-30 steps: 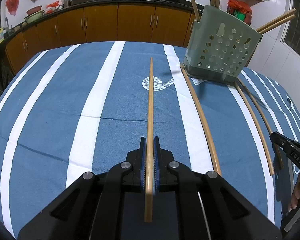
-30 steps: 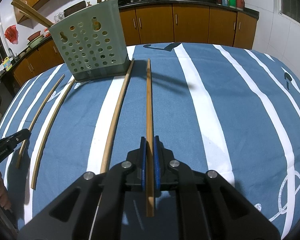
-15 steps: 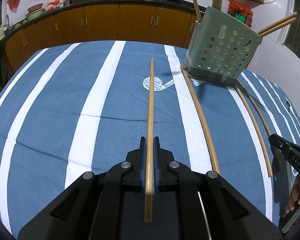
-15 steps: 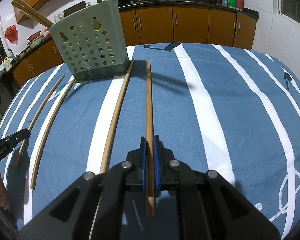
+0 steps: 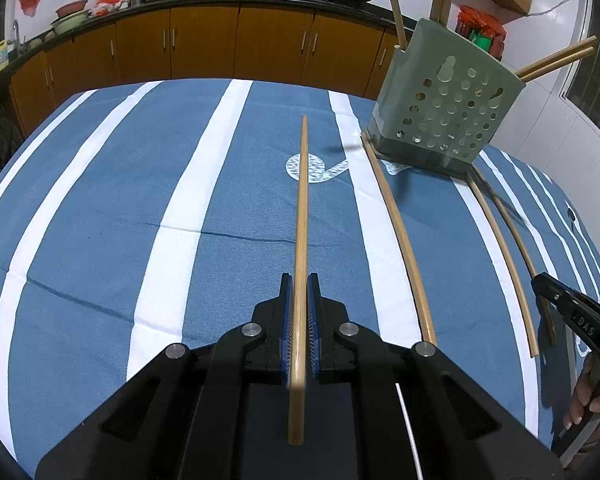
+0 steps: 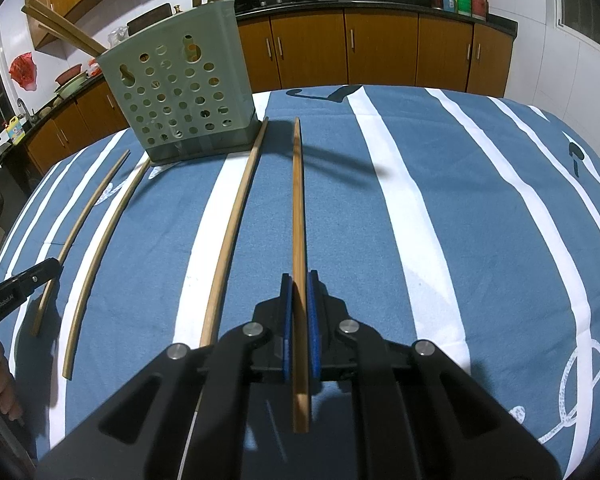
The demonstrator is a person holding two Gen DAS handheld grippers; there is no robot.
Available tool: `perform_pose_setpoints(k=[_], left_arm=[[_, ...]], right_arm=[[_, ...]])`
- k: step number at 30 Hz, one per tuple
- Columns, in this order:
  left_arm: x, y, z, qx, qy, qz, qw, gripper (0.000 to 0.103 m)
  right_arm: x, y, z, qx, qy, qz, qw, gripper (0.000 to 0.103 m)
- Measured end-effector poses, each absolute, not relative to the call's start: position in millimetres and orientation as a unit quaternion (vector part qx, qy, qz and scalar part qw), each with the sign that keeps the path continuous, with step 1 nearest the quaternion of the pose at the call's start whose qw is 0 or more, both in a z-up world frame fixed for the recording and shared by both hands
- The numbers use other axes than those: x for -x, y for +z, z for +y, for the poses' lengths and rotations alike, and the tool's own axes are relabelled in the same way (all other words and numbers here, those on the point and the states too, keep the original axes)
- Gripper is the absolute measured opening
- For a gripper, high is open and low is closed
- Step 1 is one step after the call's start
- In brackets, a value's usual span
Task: Organize utensils
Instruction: 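Lift the held chopsticks with both tools and lower them into the holder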
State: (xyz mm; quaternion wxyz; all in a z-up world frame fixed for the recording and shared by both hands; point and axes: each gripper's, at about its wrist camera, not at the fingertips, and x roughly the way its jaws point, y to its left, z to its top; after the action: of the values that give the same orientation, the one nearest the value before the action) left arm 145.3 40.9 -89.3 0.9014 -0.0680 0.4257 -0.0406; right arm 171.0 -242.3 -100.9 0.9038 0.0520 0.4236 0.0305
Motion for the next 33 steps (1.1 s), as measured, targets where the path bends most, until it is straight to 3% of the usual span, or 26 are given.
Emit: perform_pose_setpoints(k=[15, 28, 33], left_arm=[[-136, -86, 34, 0.013, -0.033, 0.427, 0.904, 0.008], [-130, 21, 44, 0.041, -0.057, 0.292, 0.954, 0.008], [-137, 36, 44, 0.044, -0.054, 0.274, 0.959, 0.008]], right_arm=[[-167, -97, -248, -0.06, 0.042, 0.429, 0.901, 0.008], [-155, 5, -267, -0.07, 0.036, 0.289, 0.954, 0.008], [-154, 23, -267, -0.069, 0.036, 0.263, 0.962, 0.008]])
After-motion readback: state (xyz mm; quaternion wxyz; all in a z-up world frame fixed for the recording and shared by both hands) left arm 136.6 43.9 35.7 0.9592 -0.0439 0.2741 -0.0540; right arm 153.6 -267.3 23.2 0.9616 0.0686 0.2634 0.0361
